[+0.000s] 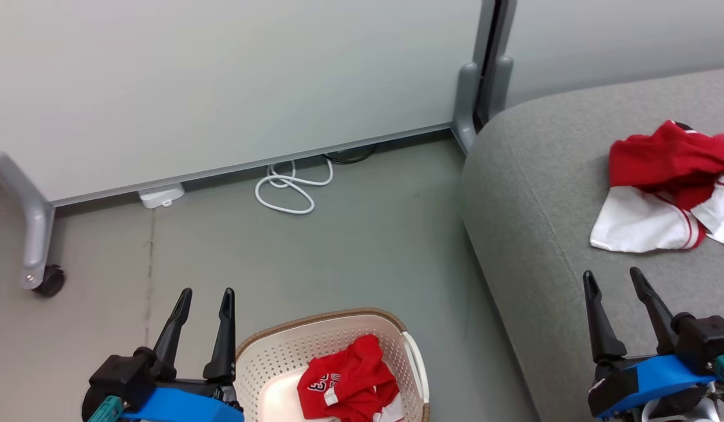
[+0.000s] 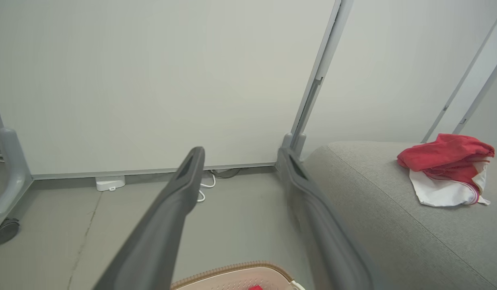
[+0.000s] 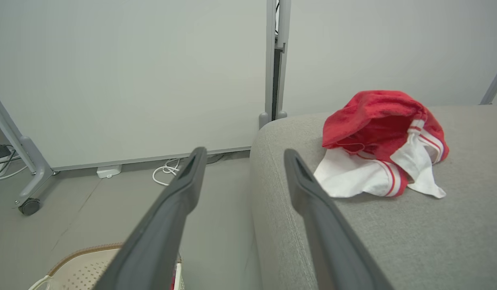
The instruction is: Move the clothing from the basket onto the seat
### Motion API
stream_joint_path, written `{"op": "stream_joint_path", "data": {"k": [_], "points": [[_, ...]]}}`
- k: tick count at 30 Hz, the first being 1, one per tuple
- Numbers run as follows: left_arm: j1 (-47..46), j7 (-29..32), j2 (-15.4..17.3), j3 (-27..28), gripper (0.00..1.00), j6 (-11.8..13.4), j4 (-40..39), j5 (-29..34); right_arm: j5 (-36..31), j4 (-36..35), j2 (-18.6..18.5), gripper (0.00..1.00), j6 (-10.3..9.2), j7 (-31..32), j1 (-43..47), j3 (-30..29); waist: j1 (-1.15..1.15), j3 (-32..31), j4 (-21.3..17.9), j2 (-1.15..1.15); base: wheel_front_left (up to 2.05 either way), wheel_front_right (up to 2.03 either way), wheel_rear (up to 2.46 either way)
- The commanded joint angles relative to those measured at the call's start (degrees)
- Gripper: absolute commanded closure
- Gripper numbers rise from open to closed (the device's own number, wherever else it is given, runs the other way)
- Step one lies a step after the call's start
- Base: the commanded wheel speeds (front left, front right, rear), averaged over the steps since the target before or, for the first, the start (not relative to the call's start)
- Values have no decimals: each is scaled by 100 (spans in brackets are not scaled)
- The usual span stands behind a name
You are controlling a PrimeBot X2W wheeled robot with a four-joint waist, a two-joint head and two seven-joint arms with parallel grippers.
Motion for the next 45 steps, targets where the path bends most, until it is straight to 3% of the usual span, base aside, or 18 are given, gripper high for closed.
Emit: {"op": "stream_joint_path", "data": {"k": [1,10,18,45], "points": [[58,-26,-26,41,0,-6,26,33,-12,-52,2,0,3,7,104,21,1,-73,172,0,0,0,0],[91,-27,1,281,0,-6,194,92,-82,-118,2,0,3,-46,174,252,1,-90,689,0,0,0,0],[136,-27,13,534,0,-7,299,121,-31,-33,2,0,3,-71,192,390,1,-126,886,0,0,0,0],[20,-27,-6,516,0,-7,216,141,86,-31,3,0,2,-96,42,614,1,73,766,0,0,0,0]]}}
